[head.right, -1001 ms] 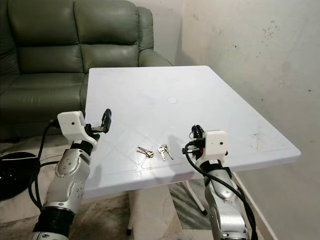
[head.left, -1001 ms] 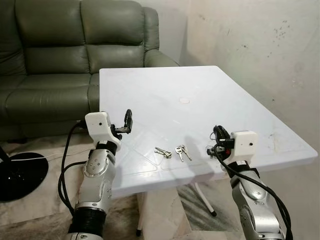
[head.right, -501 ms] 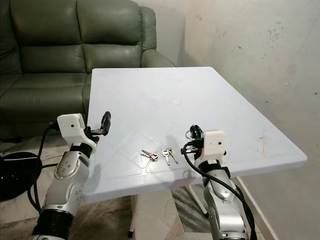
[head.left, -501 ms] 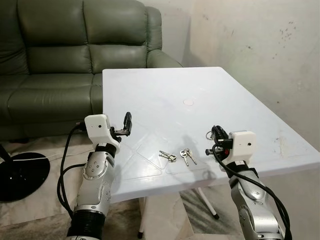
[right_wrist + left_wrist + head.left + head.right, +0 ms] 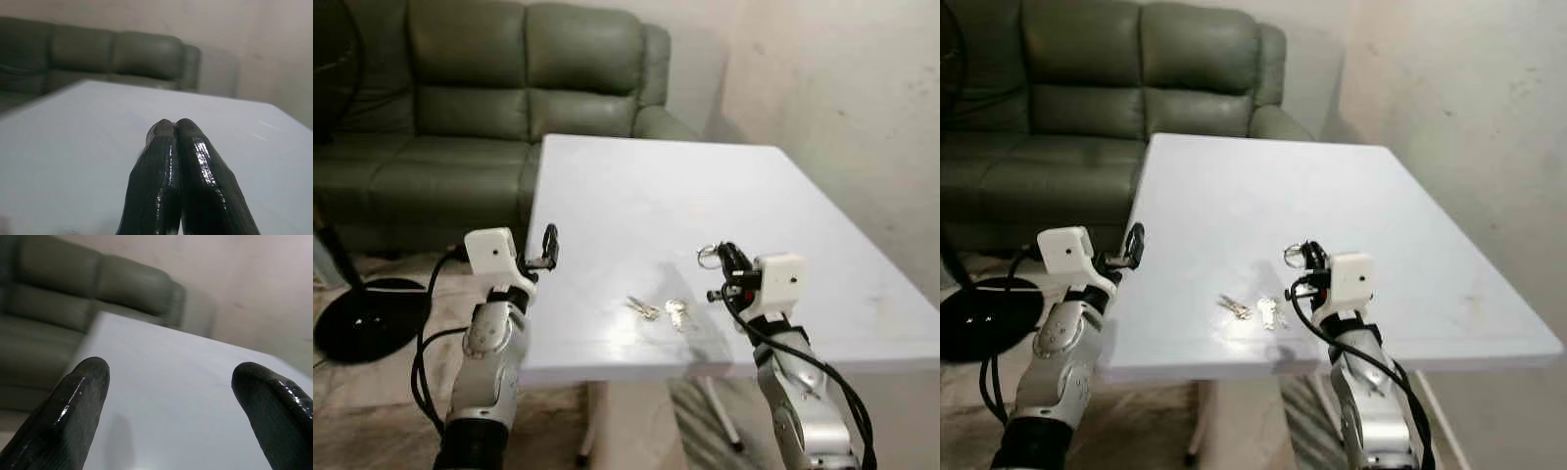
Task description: Hang keys on a hook
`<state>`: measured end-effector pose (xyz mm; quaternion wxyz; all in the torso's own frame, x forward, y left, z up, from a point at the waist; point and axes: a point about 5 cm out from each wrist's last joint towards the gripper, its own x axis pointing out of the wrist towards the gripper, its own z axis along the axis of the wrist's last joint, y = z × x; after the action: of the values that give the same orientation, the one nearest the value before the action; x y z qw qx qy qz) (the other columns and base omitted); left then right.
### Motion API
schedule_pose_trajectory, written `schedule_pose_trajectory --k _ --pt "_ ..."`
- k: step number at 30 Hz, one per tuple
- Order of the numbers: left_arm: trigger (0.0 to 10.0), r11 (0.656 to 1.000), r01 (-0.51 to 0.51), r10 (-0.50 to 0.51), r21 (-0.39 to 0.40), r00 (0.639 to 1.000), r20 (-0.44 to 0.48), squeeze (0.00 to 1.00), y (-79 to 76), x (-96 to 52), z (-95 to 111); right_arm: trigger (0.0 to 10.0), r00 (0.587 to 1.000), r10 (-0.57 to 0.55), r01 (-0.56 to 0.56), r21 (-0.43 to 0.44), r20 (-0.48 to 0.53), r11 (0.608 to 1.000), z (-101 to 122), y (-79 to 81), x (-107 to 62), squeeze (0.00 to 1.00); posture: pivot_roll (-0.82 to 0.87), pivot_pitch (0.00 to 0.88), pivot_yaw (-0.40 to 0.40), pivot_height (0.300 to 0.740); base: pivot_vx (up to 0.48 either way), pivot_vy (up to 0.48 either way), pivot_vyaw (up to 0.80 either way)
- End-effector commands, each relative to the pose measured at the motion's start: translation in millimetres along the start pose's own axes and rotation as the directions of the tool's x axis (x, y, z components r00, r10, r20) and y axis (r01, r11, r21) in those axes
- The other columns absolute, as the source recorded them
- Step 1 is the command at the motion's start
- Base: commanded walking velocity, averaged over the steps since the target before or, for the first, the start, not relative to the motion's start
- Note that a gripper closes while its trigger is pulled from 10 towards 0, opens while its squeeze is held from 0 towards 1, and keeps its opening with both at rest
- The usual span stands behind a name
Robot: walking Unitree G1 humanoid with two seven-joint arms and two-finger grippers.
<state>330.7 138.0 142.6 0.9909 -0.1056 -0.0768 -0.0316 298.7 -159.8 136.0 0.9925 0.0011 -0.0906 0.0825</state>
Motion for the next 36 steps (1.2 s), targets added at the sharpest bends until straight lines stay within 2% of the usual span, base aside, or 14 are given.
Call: schedule_pose_trajectory --k 1,9,11,36 --pt "10.0 1.000 0.016 -0.016 0.014 1.000 0.007 0.00 -2.2 1.4 4.0 10.0 1.000 -0.006 0.006 0.008 0.031 1.000 6.9 -0.7 1.1 0.00 0.01 0.000 -0.061 0.740 0.000 -0.431 0.00" --pt "10.0 1.000 0.016 -0.016 0.019 1.000 0.005 0.00 -2.6 1.7 4.0 10.0 1.000 -0.006 0.006 0.000 0.019 1.000 5.9 -1.9 1.4 0.00 0.01 0.000 -0.063 0.740 0.000 -0.422 0.00" --pt "10.0 1.000 0.012 -0.012 -0.010 1.000 0.006 0.00 -3.3 1.5 3.5 10.0 1.000 -0.011 0.011 0.012 0.012 1.000 5.0 -2.2 1.6 0.00 0.01 0.000 -0.063 0.740 0.000 0.000 0.00" --pt "10.0 0.999 0.028 -0.028 -0.038 1.000 0.005 0.00 -10.7 1.8 3.0 10.0 1.000 -0.026 0.026 0.014 -0.012 1.000 4.3 -5.0 4.0 0.00 0.01 0.000 -0.065 0.740 0.000 0.000 -0.58"
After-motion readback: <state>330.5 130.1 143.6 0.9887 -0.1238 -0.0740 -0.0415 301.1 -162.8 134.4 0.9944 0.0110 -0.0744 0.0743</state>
